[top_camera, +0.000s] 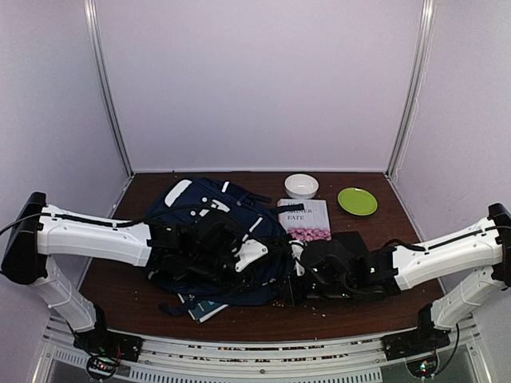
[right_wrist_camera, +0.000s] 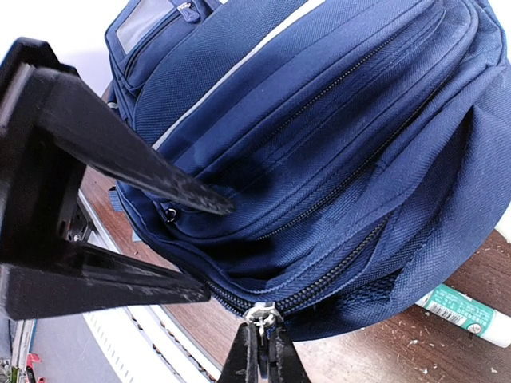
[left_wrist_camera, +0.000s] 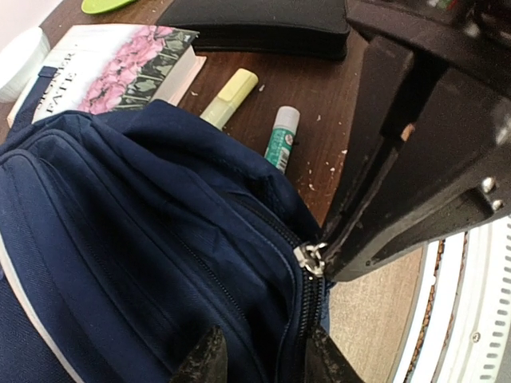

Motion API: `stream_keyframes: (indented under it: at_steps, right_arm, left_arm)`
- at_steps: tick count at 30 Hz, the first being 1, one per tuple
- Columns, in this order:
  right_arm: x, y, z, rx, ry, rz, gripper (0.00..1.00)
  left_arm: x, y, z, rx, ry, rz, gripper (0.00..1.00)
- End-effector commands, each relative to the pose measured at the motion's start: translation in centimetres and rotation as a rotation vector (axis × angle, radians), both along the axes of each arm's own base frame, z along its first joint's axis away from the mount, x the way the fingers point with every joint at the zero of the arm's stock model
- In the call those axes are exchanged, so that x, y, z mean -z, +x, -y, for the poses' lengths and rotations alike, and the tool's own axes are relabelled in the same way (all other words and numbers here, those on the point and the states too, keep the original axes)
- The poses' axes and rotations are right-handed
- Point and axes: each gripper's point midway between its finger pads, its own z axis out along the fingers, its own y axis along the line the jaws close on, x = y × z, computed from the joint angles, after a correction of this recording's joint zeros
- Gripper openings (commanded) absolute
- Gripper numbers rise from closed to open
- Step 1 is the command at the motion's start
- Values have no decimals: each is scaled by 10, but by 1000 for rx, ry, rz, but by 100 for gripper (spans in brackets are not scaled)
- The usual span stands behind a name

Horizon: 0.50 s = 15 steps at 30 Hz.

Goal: Pack the student bag
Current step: Unzip the student bag at the center of the board.

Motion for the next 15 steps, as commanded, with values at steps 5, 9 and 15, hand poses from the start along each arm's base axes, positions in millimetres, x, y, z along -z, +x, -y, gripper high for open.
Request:
stream_keyframes:
  at_steps: [5,9,15]
  right_arm:
    - [-20,-1,-3,-4,68,4,0]
    - [-21,-2,-4,-5,74,2,0]
    - [-23,-1,-2,2,72,4,0]
  left_arm:
    - [-3,3,12,16,-29,-1,58]
    - [4,4,13,12,-18,-5,48]
    - [-3,13,8,-32,-24,38,8]
